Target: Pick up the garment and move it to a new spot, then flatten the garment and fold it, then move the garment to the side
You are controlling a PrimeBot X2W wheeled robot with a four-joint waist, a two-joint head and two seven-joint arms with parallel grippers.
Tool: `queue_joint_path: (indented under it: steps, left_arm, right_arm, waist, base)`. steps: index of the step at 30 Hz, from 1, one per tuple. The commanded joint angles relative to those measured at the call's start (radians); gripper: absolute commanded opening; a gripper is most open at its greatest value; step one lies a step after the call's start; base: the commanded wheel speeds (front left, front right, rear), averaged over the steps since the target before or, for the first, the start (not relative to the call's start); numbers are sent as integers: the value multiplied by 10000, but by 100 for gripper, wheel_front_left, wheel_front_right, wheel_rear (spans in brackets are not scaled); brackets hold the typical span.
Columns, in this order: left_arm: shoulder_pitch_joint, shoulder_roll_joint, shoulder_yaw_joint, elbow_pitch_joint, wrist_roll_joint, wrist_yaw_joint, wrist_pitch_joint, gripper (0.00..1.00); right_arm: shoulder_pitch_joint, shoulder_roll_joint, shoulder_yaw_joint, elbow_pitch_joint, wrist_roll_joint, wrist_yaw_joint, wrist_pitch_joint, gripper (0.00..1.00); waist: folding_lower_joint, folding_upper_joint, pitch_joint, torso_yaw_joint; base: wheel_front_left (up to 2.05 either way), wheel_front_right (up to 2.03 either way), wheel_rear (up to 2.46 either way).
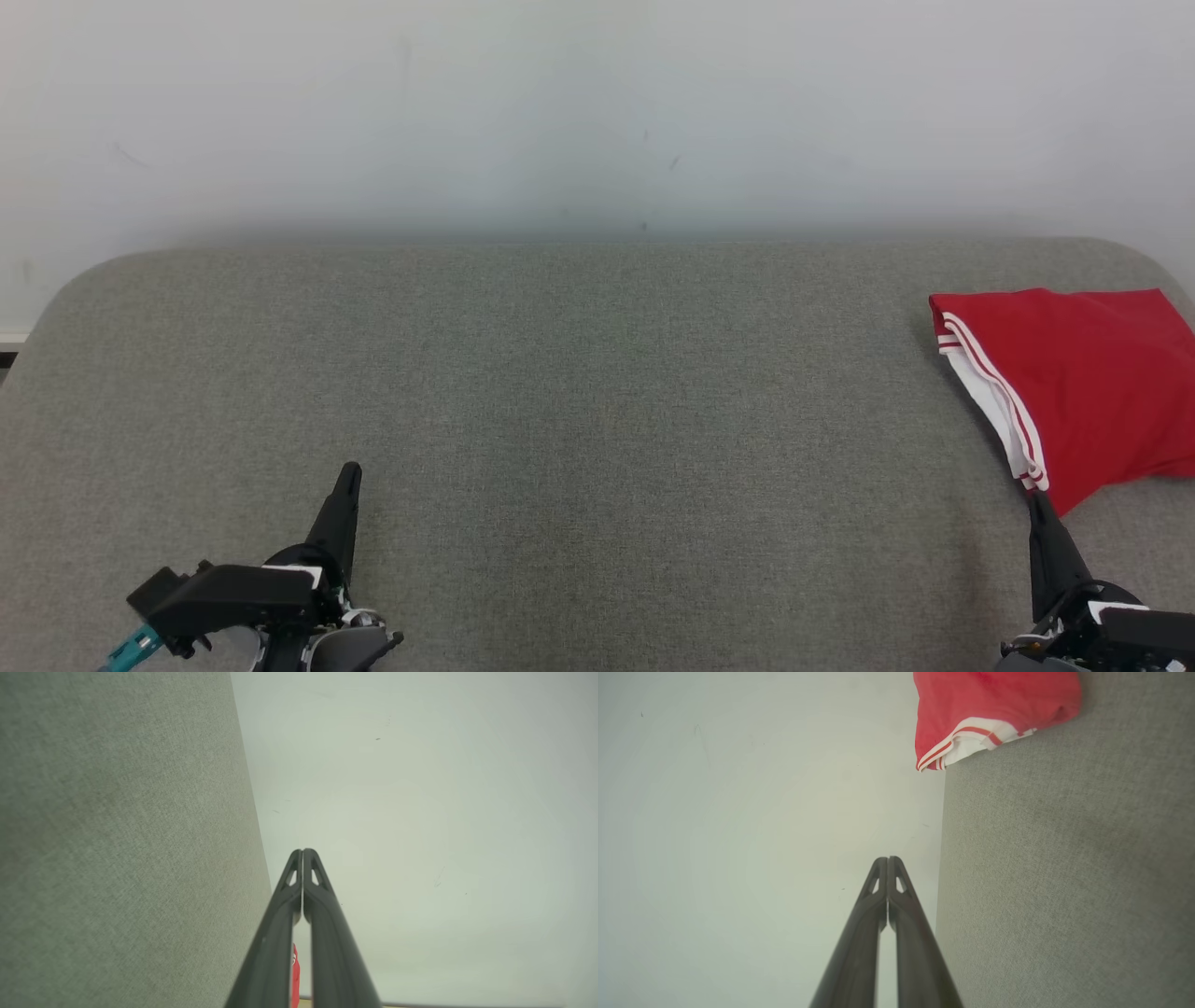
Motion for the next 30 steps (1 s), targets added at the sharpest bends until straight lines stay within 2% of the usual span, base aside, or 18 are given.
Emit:
queue_joint_path:
  steps: [1, 30]
  left_arm:
    - [-116, 48, 16, 6, -51, -34, 22, 0]
    - [-115, 47, 15, 5, -50, -35, 21, 0]
  right_arm:
    - [-109, -9, -9, -30, 2, 11, 11, 0]
    - [-108, -9, -7, -30, 3, 11, 10, 0]
  waist:
    - [0, -1, 0, 0]
    - [0, -1, 0, 0]
  base:
    - [0, 0, 0]
    - [0, 0, 0]
